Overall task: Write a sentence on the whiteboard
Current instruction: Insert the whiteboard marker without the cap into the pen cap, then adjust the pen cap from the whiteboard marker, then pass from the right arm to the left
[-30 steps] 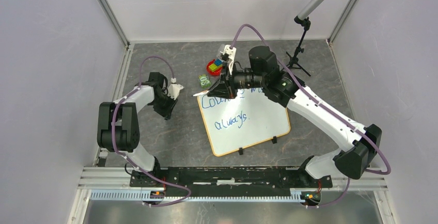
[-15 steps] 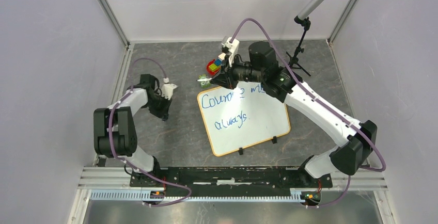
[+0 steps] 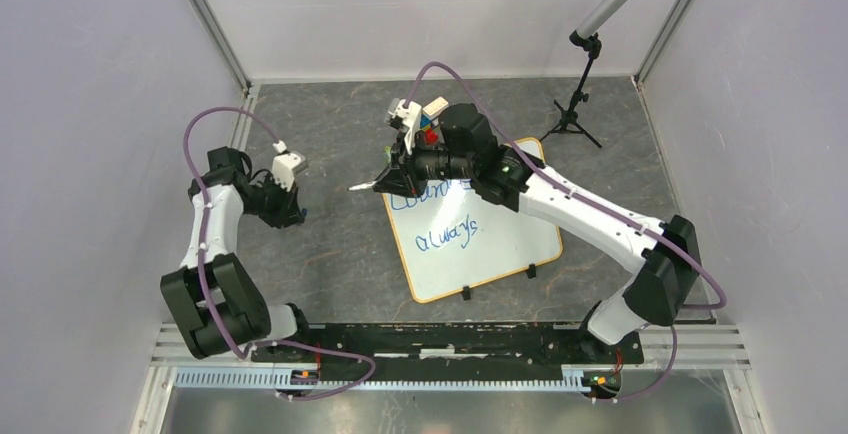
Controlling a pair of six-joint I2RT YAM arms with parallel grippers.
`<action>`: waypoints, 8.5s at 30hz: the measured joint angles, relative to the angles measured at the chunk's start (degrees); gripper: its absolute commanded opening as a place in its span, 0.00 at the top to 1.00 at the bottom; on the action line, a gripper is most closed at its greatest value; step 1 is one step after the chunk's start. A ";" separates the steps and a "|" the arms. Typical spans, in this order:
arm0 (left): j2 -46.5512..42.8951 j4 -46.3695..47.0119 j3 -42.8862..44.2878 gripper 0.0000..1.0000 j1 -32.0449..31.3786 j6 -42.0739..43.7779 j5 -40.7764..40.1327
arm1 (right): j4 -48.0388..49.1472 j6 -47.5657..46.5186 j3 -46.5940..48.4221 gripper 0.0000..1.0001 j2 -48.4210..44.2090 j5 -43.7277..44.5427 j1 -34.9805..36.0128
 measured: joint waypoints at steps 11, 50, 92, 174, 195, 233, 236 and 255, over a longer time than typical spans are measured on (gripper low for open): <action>-16.46 -4.70 -5.84 0.97 -4.02 10.80 11.15 | 2.71 2.93 -5.73 1.00 2.36 3.80 1.44; -17.07 -20.55 3.63 0.97 -19.04 32.83 7.78 | 5.77 4.31 -7.45 1.00 5.29 0.42 4.00; -15.34 -25.92 9.53 0.97 -21.99 34.32 10.05 | 7.15 4.48 -7.45 1.00 5.29 -2.16 4.76; 6.78 -13.25 47.10 0.30 -65.00 -2.25 -13.75 | 60.19 37.07 -46.77 1.00 -24.83 -32.15 -33.46; 11.06 -13.25 47.04 0.85 -67.91 -5.29 -8.83 | 66.10 41.81 -46.93 1.00 -23.98 -32.76 -31.34; 12.92 -16.11 45.42 0.45 -71.06 -11.74 -17.97 | 36.24 18.10 -39.87 1.00 -24.20 -29.75 -26.43; 10.78 -13.62 42.16 0.39 -70.73 -11.26 -17.88 | 29.33 12.70 -38.47 1.00 -24.24 -27.52 -26.14; 8.35 -8.50 40.52 0.47 -70.64 -11.08 -14.86 | 22.58 9.60 -38.38 1.00 -23.74 -26.58 -22.60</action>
